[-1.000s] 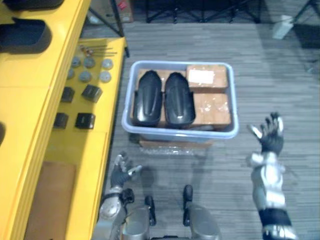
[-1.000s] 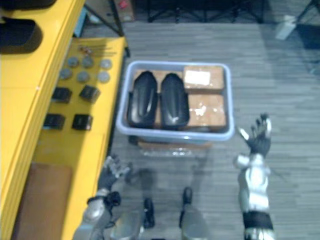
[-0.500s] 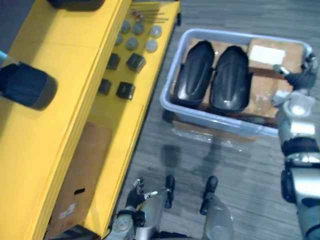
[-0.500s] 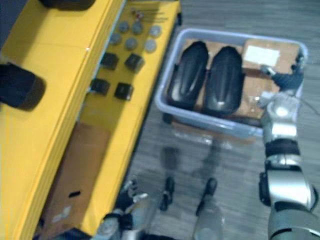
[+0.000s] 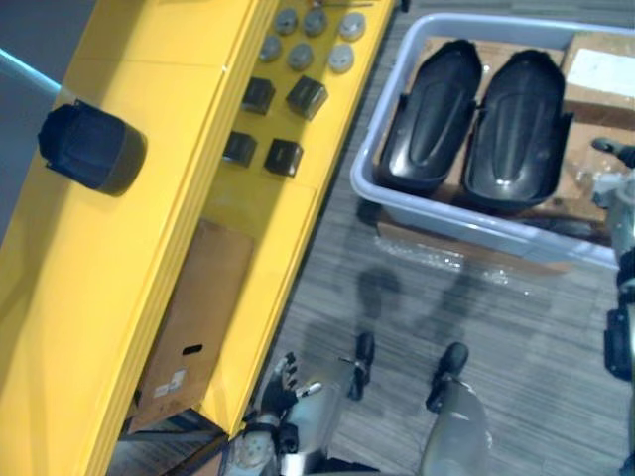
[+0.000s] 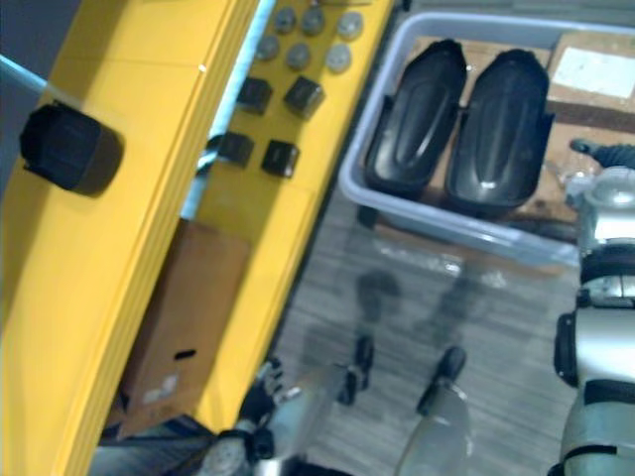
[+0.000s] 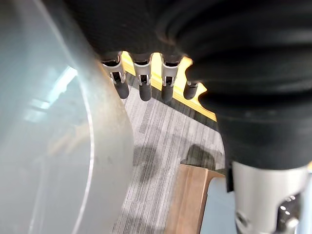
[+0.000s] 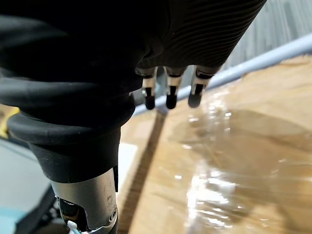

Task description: Walk over and take plastic housings, then place them on the shelf

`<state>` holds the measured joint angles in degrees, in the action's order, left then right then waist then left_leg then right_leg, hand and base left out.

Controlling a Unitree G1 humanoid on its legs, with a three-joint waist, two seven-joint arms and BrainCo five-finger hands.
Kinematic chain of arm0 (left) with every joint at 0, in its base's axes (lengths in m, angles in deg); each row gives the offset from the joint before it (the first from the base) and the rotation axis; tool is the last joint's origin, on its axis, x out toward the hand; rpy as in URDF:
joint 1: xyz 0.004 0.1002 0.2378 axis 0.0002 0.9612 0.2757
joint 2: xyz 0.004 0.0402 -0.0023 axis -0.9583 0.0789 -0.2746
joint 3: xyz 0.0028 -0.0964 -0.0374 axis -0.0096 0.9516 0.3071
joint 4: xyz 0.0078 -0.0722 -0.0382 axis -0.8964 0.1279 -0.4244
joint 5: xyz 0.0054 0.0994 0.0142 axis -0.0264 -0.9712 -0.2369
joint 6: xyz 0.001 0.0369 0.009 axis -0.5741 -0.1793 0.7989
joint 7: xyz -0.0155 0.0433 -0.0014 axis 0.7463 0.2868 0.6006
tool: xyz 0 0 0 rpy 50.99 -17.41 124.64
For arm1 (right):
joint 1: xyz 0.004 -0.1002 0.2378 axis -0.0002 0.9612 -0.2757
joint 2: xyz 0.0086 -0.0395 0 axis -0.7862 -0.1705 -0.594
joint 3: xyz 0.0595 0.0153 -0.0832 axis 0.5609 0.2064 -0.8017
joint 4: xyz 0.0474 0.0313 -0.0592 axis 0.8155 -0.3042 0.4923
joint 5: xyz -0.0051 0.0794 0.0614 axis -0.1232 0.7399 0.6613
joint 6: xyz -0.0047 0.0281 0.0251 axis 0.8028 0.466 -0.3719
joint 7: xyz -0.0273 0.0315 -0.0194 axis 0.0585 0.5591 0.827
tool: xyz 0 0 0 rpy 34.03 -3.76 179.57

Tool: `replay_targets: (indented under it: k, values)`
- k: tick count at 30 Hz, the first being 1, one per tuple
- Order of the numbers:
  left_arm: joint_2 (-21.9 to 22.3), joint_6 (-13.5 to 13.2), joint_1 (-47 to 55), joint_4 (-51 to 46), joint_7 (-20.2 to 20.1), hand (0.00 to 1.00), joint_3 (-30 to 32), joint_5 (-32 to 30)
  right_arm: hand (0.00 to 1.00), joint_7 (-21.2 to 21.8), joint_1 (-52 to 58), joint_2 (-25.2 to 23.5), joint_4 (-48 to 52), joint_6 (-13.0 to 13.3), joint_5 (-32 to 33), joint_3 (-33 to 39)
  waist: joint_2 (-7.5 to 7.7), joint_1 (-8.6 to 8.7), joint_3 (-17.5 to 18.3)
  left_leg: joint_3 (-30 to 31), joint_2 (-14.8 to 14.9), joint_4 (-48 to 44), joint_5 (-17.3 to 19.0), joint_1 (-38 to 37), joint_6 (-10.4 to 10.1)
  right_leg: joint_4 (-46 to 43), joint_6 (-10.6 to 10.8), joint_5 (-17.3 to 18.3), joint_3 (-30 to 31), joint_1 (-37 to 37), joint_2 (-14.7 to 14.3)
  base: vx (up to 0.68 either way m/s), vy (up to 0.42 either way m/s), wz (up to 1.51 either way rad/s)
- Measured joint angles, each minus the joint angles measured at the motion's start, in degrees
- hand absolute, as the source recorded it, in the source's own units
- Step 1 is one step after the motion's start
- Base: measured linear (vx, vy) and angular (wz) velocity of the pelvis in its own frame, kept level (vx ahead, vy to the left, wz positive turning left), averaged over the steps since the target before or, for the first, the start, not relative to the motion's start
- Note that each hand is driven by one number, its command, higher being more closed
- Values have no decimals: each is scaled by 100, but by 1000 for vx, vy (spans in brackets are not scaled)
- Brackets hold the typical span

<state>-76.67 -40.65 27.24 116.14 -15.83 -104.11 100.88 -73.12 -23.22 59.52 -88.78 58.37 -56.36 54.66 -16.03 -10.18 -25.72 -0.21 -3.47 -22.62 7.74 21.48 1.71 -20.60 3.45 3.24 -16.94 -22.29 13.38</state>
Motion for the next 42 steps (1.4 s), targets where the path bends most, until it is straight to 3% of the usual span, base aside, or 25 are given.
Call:
replay_targets:
  k: [4, 8, 13, 16, 20, 22, 26, 34, 38, 42]
  values:
    - [67, 0, -45, 122, 8, 0, -28, 82, 0, 469, -1, 96, -40, -103, -247, -345, -127, -59, 95, 94, 17, -149, 32, 220, -47, -101, -25, 54, -79, -145, -4, -19, -9, 8]
    - [32, -49, -95, 143, 23, 0, -147, 49, 0, 198, -36, 273, -76, -76, -329, -428, -160, -179, 119, 137, 53, -245, 57, 354, -85, -154, -56, 83, -149, -227, -21, 4, -4, 5]
    - [56, -173, -100, 181, 195, 0, -259, 63, 0, -1473, -69, 250, -111, -76, -418, 171, -210, -253, 157, 142, 78, -298, 112, 376, -108, -184, -62, 129, -159, -236, -38, 0, 0, 0]
    - [52, -210, -107, 189, 281, 0, -354, 68, 0, -2199, -93, 255, -108, -76, -541, 569, -224, -226, 167, 140, 80, -302, 119, 375, -109, -204, -41, 157, -155, -240, -37, 21, 8, -1]
    - [43, -220, -107, 188, 285, 0, -363, 74, 0, -2707, -310, 272, -99, 3, -613, 698, -224, -157, 168, 135, 91, -305, 130, 327, -126, -303, -30, 194, -123, -251, -34, 18, -9, -2]
    - [41, -238, -107, 186, 289, 0, -361, 80, 0, -2763, -352, 311, -24, 64, -612, 700, -223, -155, 167, 128, 90, -300, 139, 270, -139, -362, -30, 211, -69, -246, -34, 9, -21, -11]
    - [59, -263, -105, 184, 266, 0, -373, 251, 0, -2512, -369, 359, 366, 567, -651, 689, -236, -86, 177, 131, 88, -296, 154, 198, -159, -444, -45, 258, -9, -223, -32, 1, -10, -6]
    - [77, -260, -108, 190, 200, 0, -381, 251, 0, -1176, -369, 309, 582, 1337, -604, 150, -240, -52, 180, 140, 99, -185, 152, 54, -170, -482, -72, 369, -30, -168, -25, -4, -1, 0]
    - [101, -259, -152, 200, 191, 0, -380, 247, 0, -525, -368, 261, 582, 1420, -471, -100, -240, -149, 180, 147, 100, -184, 153, 64, -170, -481, -47, 353, -45, -171, -24, 48, -4, 1]
    - [103, -259, -153, 216, 179, 0, -380, 244, 0, -160, -367, 178, 578, 1420, -390, -314, -239, -182, 180, 221, 88, -184, 166, 94, -185, -472, -45, 350, -107, -155, -21, 56, -3, 6]
